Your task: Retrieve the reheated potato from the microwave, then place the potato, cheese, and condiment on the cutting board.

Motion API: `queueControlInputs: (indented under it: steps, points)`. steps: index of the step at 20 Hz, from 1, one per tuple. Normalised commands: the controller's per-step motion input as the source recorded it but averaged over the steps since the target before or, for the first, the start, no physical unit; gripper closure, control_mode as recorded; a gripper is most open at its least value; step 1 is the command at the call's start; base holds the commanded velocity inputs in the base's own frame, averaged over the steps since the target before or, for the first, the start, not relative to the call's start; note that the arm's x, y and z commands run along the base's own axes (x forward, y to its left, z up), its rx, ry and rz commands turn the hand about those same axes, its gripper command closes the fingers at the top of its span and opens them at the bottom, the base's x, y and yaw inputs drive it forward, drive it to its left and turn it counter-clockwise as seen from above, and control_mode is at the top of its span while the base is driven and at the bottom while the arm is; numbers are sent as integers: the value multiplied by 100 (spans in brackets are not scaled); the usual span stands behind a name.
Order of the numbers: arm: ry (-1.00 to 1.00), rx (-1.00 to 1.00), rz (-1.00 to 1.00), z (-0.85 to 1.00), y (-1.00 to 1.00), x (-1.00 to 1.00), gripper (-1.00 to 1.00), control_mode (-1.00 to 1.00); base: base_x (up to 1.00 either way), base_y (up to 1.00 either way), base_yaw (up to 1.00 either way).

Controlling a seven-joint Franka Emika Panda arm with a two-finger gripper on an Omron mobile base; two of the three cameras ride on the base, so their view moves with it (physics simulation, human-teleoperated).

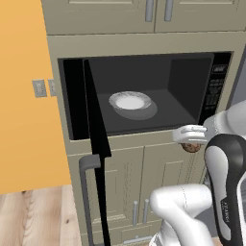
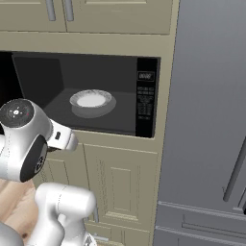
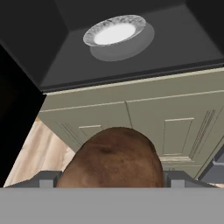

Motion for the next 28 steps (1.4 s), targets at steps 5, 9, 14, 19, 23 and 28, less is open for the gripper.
queueControlInputs:
  steps: [5,9,14,19,23,28]
  points:
    - [0,0,0,0,0,0,100,-100,0,0,0]
    - [0,0,0,0,0,0,100,-100,0,0,0]
    - [0,0,0,0,0,0,100,-100,0,0,0]
    - [0,0,0,0,0,0,100,100,0,0,0]
    - [0,0,0,0,0,0,100,100,0,0,0]
    - [0,0,0,0,0,0,100,100,-24,0,0]
